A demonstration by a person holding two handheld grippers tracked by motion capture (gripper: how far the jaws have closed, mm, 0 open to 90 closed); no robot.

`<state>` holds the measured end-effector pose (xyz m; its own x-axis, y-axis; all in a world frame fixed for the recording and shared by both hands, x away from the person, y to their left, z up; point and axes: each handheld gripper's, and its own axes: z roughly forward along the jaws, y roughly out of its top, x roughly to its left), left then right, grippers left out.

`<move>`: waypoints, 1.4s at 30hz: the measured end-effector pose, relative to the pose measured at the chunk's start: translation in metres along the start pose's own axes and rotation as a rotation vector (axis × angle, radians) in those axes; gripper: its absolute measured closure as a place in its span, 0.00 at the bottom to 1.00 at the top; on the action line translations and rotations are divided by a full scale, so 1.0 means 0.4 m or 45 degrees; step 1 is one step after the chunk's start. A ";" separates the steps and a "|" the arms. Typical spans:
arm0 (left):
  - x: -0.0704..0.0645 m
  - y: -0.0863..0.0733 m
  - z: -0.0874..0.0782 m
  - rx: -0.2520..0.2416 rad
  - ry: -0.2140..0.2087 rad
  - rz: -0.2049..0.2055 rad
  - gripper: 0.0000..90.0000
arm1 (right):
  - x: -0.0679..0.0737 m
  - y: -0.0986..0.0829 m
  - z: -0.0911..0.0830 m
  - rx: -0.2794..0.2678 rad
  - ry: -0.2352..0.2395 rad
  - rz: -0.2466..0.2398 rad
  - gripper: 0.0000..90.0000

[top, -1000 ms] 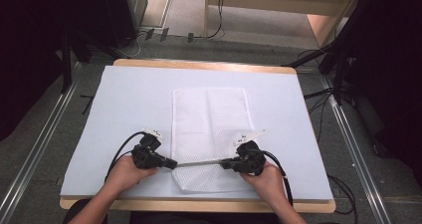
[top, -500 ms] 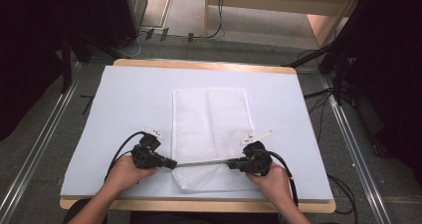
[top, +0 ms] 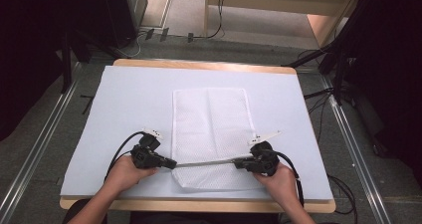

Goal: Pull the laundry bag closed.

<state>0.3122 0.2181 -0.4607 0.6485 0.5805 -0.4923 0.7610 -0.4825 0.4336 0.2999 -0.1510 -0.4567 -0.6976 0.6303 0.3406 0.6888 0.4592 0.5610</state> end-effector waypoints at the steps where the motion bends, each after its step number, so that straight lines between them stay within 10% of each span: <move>1: 0.000 0.000 0.000 0.001 -0.001 0.001 1.00 | -0.006 -0.003 -0.006 -0.003 0.003 0.013 0.99; 42: 0.003 0.003 -0.002 0.014 -0.009 -0.012 1.00 | -0.105 -0.085 -0.107 -0.039 -0.077 0.106 0.98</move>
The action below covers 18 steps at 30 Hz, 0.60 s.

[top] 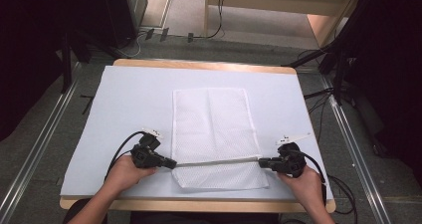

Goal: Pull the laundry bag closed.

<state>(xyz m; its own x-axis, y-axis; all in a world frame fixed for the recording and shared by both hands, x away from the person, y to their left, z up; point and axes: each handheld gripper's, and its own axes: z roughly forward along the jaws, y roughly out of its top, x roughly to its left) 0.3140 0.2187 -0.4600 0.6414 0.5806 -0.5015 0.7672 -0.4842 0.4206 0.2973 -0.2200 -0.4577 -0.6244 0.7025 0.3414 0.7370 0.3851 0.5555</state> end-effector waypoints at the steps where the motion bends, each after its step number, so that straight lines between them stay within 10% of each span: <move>1: 0.000 0.001 0.000 0.002 0.000 0.001 1.00 | 0.001 0.000 0.002 0.004 0.001 0.001 0.99; 9: 0.011 0.009 -0.023 -0.080 0.067 -0.020 1.00 | 0.012 0.004 0.020 0.034 0.006 -0.006 0.98; 18: 0.016 0.028 -0.020 -0.115 0.177 -0.035 0.75 | 0.019 0.009 0.035 0.056 0.003 -0.015 0.98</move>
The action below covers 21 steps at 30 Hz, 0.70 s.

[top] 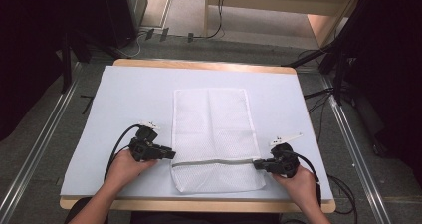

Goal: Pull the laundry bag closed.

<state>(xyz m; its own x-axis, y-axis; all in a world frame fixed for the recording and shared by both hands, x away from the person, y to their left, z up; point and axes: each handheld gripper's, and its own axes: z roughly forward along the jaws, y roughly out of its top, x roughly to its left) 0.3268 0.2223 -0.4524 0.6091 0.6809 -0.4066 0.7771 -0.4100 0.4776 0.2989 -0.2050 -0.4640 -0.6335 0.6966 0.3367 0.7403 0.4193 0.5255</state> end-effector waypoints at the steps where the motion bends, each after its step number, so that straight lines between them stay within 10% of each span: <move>1: 0.001 0.002 0.001 -0.005 -0.011 -0.011 0.74 | 0.002 0.001 0.002 0.004 0.001 0.001 0.98; 11: -0.028 0.028 0.041 0.026 0.021 0.079 0.99 | 0.015 0.005 0.015 0.012 0.010 -0.018 0.98; 21: -0.002 0.042 0.029 0.045 0.012 0.029 1.00 | 0.037 0.003 0.020 0.024 0.034 -0.025 0.98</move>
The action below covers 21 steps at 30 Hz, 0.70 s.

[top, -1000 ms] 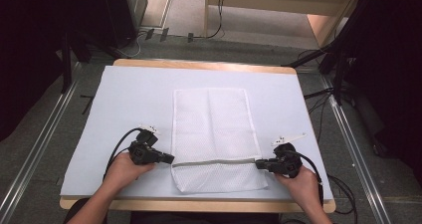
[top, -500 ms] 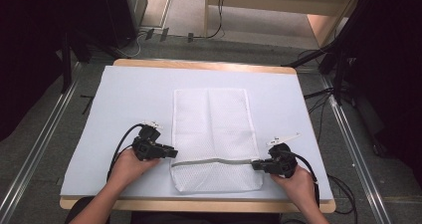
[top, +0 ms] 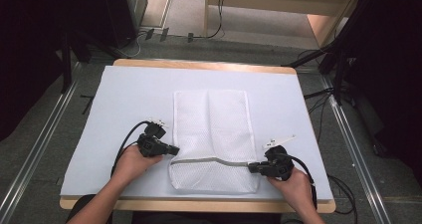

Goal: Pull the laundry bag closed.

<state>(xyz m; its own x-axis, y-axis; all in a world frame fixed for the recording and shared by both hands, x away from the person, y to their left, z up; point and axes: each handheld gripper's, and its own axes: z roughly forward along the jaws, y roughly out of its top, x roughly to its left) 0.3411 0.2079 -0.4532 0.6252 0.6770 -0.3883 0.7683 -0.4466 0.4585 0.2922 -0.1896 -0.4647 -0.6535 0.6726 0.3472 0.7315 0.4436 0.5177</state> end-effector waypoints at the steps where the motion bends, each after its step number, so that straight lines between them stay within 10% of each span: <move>1: 0.005 0.000 -0.003 -0.001 -0.007 -0.008 1.00 | 0.003 0.000 0.001 -0.002 0.004 -0.005 0.98; 7: 0.035 -0.008 -0.022 -0.036 -0.040 -0.041 1.00 | 0.017 0.000 0.002 -0.021 0.020 -0.027 0.97; 12: 0.041 -0.014 -0.053 -0.140 -0.093 -0.027 0.91 | 0.015 -0.002 -0.020 -0.085 0.048 -0.126 0.68; 21: 0.033 -0.017 -0.088 -0.203 -0.016 0.008 0.70 | -0.024 -0.012 -0.067 -0.249 0.008 -0.075 0.58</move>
<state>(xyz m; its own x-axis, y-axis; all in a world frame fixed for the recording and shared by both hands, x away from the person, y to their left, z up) 0.3392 0.2404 -0.4335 0.6324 0.6668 -0.3942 0.7334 -0.3517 0.5817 0.2897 -0.2142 -0.4495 -0.6959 0.6446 0.3165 0.6406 0.3580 0.6794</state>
